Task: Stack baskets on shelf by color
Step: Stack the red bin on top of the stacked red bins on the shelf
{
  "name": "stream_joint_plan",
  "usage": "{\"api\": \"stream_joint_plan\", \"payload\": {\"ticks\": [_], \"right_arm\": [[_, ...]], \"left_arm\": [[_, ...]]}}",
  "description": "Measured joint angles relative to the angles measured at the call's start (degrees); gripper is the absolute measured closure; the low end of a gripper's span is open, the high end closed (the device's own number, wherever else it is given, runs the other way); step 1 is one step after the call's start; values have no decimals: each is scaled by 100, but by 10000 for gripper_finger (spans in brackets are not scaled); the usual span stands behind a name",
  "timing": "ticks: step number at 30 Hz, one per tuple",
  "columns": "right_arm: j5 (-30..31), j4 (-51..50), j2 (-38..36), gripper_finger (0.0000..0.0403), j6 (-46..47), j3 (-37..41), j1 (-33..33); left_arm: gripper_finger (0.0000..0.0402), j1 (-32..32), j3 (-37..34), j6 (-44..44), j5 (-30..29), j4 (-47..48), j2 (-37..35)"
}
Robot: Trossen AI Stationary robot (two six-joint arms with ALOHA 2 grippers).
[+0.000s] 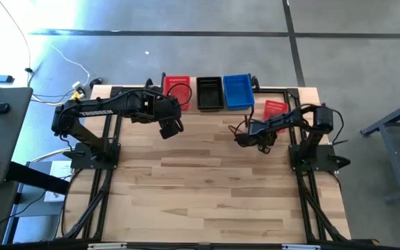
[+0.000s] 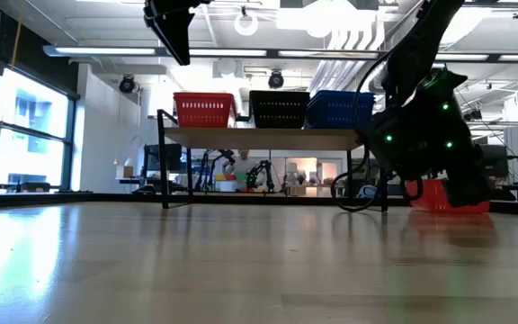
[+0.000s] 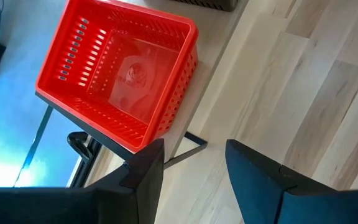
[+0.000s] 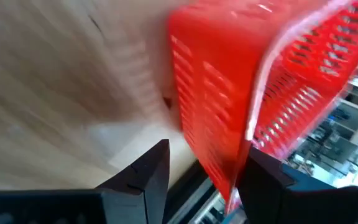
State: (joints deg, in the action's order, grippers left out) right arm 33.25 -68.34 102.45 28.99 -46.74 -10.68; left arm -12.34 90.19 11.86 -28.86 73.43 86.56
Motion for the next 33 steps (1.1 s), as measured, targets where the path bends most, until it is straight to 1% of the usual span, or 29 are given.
{"api": "stream_joint_plan", "payload": {"ticks": [4,7,10,14,15,16,19,22,25,29,33], "right_arm": [[-78,116,0,247,-142,0,-114],[-180,19,0,262,-151,0,-131],[-235,-71,0,300,-195,0,-64],[-519,-116,0,379,-177,0,68],[-599,-127,0,390,-141,0,125],[-678,-159,0,395,-92,0,185],[-896,-356,-34,387,88,0,412],[-1258,-552,-180,399,366,-2,672],[-1652,-666,-382,399,727,-63,991],[-2029,-850,-641,401,1148,-377,1440],[-2351,-955,-784,402,1501,-948,1843]], "left_arm": [[240,0,0,0,0,-2,0],[241,0,0,0,0,-2,0],[240,0,0,0,0,-2,0],[240,0,0,-2,0,-2,0],[240,0,0,-15,0,-2,0],[241,0,0,-47,0,-2,0],[240,0,0,-94,0,-2,0],[241,0,0,-107,0,-4,0],[240,0,0,-108,0,-4,0],[240,0,0,-109,0,-4,0],[241,0,0,-109,0,-4,0]]}}
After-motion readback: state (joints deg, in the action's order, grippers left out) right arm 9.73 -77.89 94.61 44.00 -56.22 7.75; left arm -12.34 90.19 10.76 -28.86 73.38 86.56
